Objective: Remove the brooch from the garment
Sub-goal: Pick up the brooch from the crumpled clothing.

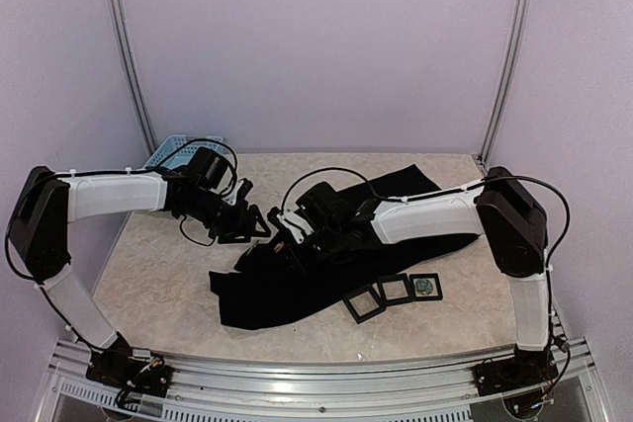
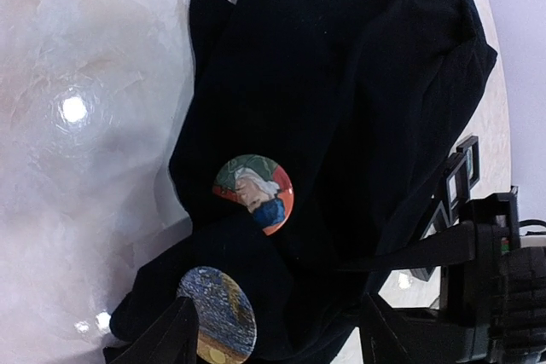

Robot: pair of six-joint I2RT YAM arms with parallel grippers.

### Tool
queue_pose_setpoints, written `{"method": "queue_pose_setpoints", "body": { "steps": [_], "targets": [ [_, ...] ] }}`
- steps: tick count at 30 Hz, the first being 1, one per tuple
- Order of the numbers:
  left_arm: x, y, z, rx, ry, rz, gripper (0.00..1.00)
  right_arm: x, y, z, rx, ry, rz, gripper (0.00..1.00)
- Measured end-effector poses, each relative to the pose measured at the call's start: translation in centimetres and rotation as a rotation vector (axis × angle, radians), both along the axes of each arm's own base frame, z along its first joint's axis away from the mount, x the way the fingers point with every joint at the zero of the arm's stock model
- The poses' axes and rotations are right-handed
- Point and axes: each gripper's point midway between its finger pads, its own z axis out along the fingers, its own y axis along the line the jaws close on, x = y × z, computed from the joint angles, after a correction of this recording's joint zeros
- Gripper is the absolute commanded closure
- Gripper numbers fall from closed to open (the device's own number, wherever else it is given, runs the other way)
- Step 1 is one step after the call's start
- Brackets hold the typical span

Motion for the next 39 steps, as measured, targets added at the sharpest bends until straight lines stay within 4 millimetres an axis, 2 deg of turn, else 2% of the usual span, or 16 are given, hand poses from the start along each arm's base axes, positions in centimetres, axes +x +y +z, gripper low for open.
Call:
{"method": "queue_pose_setpoints", "body": {
  "steps": [3,8,10,16,26,30,39],
  "targets": [
    [0.2,0.0,-0.5,0.034,0.001,0.002,0.5,0.2,-0.8,0.4,-0.006,-0.019,-0.028,0.72],
    [0.6,0.3,-1.5,0.113,0.008,0.005,0.55,0.7,-2.1,1.8,0.004,-0.065,-0.091,0.72],
    [0.5,0.1,-1.5,0.137,0.004,-0.005,0.62,0.9,-2.6,2.6,0.011,-0.087,-0.116,0.71],
    [0.2,-0.3,-2.0,0.189,0.006,-0.024,0.73,1.8,-3.2,4.3,0.033,-0.134,-0.176,0.71],
    [0.5,0.7,-2.6,0.29,0.004,-0.004,0.77,2.3,-4.0,3.8,0.01,-0.156,-0.215,0.71],
    [0.5,0.7,-2.8,0.306,0.004,-0.006,0.87,2.4,-4.3,3.6,0.002,-0.16,-0.223,0.72],
    [0.1,1.3,-3.6,0.352,0.019,-0.003,1.0,2.6,-5.6,4.0,-0.008,-0.185,-0.268,0.71]
  ]
}}
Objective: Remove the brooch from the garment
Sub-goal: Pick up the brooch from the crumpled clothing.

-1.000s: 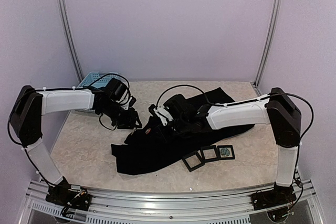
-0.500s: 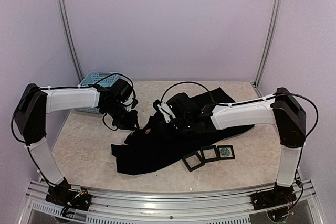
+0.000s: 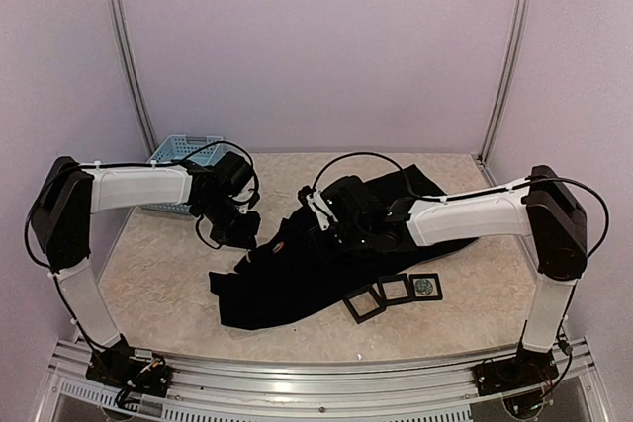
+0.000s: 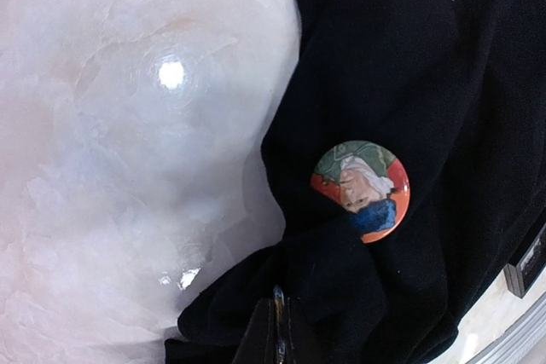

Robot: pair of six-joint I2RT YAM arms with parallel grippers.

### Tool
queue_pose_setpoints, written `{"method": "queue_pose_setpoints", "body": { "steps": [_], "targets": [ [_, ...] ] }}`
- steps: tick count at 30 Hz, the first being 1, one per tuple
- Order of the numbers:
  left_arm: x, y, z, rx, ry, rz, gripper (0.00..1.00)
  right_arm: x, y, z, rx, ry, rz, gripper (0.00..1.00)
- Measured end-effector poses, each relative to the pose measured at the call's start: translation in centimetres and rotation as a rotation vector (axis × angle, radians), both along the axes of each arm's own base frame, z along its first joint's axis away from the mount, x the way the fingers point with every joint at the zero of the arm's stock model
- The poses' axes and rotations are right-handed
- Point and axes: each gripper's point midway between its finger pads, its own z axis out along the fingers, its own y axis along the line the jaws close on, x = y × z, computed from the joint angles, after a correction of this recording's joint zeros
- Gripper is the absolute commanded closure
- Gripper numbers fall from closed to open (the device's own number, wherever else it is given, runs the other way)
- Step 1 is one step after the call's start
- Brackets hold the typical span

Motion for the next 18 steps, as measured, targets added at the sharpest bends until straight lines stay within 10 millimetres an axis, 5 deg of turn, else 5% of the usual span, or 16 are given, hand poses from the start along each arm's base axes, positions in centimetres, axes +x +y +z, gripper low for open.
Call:
{"method": "queue_pose_setpoints", "body": {
  "steps": [9,18],
  "targets": [
    [0.7,0.7,1.3,0.03,-0.066,0.037,1.0,0.9,-1.5,3.7,0.036,-0.069,-0.089,0.68],
    [2.3,-0.2,10.5,-0.177,-0.368,0.048,1.0,2.6,-3.4,8.3,0.139,-0.093,-0.152,0.65]
  ]
}}
